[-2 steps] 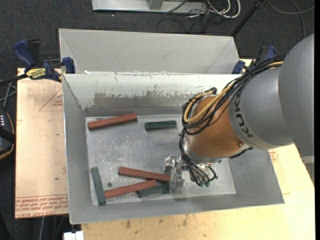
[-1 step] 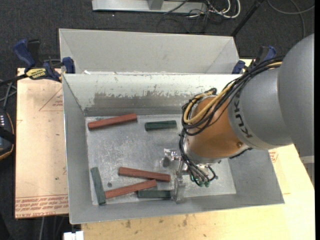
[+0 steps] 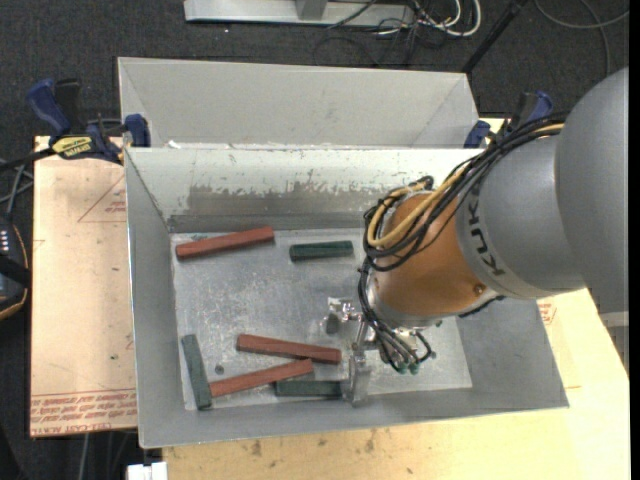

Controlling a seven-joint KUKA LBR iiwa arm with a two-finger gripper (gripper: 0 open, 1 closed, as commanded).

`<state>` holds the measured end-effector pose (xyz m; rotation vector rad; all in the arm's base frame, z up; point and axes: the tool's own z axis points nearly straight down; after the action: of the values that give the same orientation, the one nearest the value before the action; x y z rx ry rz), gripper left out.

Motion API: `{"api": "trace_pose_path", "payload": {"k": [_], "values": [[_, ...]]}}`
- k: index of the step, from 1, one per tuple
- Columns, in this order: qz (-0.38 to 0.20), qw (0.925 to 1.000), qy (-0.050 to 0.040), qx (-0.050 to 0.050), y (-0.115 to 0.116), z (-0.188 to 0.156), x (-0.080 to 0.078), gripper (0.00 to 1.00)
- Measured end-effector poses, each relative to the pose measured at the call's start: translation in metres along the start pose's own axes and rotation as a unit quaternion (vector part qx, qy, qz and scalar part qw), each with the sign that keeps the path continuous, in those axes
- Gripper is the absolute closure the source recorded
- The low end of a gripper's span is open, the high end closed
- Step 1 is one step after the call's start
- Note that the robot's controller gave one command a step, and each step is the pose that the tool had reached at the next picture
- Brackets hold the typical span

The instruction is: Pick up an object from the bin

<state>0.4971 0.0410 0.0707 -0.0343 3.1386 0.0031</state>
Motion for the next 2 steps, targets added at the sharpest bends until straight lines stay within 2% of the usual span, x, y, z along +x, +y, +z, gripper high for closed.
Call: {"api": "trace_pose_path", "payload": {"k": [1,2], "values": [[-0.001,1.0000,0.0014,-0.002,0.0585,-0.0023,-0.0036,1.00],[0.000,1.0000,-0.0004,0.000,0.0565,0.0000,-0.0038,0.00]]}}
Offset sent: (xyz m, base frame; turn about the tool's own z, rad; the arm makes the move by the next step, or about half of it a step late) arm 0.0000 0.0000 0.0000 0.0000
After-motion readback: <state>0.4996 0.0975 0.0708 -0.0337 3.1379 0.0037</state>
